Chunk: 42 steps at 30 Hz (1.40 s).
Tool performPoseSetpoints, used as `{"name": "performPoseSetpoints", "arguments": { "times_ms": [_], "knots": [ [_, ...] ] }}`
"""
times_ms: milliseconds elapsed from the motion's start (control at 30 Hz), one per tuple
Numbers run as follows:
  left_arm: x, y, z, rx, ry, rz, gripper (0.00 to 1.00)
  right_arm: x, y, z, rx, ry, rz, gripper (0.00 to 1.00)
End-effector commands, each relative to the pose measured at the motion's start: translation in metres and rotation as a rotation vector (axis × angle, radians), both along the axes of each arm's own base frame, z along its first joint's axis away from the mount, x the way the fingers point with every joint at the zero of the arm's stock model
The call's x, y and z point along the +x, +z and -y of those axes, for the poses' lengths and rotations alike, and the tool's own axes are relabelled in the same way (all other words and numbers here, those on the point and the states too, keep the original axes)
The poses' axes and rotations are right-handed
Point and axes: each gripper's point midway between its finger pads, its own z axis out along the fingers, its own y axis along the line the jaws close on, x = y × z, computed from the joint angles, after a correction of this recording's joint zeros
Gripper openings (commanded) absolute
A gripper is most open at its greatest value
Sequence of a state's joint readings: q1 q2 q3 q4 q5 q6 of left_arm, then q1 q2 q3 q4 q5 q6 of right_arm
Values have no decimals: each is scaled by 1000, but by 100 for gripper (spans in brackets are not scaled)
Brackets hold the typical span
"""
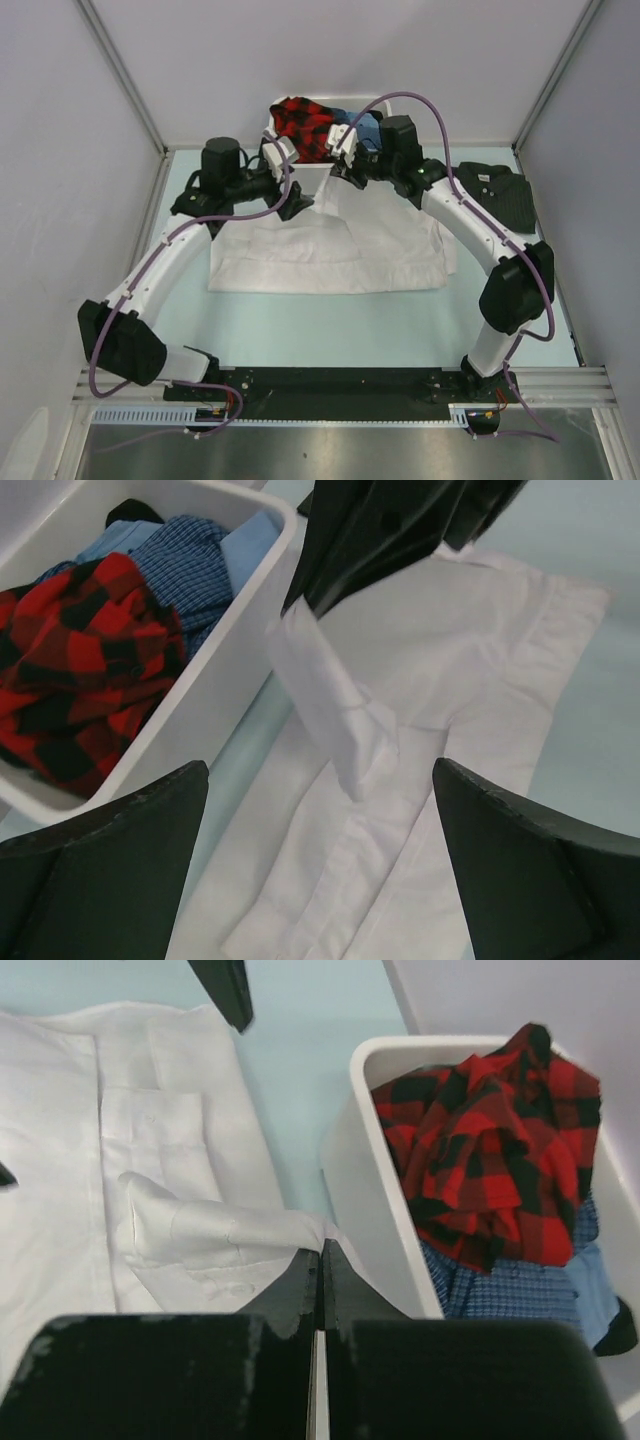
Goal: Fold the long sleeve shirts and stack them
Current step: Fold the shirt
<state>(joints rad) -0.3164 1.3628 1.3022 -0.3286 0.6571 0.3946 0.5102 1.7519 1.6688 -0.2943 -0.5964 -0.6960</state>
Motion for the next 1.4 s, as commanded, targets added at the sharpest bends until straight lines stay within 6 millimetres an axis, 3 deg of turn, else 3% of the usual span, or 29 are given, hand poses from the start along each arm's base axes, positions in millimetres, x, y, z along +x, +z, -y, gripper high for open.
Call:
{"name": "performPoseSetpoints", "arguments": {
  "times_ms": [0, 133, 400, 500, 533, 600, 633, 667, 767, 833, 867, 933, 967, 1033, 1167, 1233, 1300, 1367],
  "knots": [
    [17, 4, 28, -94, 45, -23, 99, -21, 17, 2, 59, -17, -28, 0],
    [25, -6, 42, -52, 45, 11, 100, -35, 24, 4, 84, 5, -28, 0],
    [24, -29, 67, -32, -11, -51, 97, -59, 32, 1, 118, 39, -53, 0],
    [30, -30, 70, -25, -3, -73, 65, -68, 35, 1, 126, 57, -59, 0],
    [30, -26, 70, -22, -4, -88, 39, -69, 34, 2, 126, 48, -62, 0],
    [29, -27, 74, -24, -29, -118, 20, -68, 31, 5, 122, 28, -73, 0],
    [26, -31, 74, -17, -34, -136, 6, -68, 29, 7, 121, 20, -80, 0],
    [24, -29, 73, -18, -38, -132, 0, -68, 30, 9, 122, 10, -90, 0],
    [20, -30, 71, -15, -50, -119, 0, -59, 25, 26, 126, -57, -159, 14],
    [20, -30, 70, -17, -45, -119, 0, -48, 26, 45, 150, -129, -212, 43],
    [22, -29, 69, -17, -39, -116, 0, -48, 28, 54, 153, -148, -246, 62],
    [23, -28, 68, -15, -27, -121, 0, -40, 24, 85, 152, -208, -309, 73],
    [24, -25, 68, -20, -24, -122, 0, -48, 12, 98, 119, -229, -381, 82],
    [24, -24, 69, -22, -24, -131, 0, -48, -8, 128, 47, -266, -419, 84],
    [24, -19, 71, -32, -32, -144, 0, -85, -89, 187, -207, -284, -628, 78],
    [25, -20, 70, -28, -29, -142, 0, -100, -112, 213, -253, -277, -729, 77],
    [26, -20, 69, -20, -23, -136, 0, -114, -137, 223, -285, -267, -844, 77],
    [28, -21, 68, -13, -18, -131, 0, -127, -148, 229, -285, -257, -931, 81]
  ]
}}
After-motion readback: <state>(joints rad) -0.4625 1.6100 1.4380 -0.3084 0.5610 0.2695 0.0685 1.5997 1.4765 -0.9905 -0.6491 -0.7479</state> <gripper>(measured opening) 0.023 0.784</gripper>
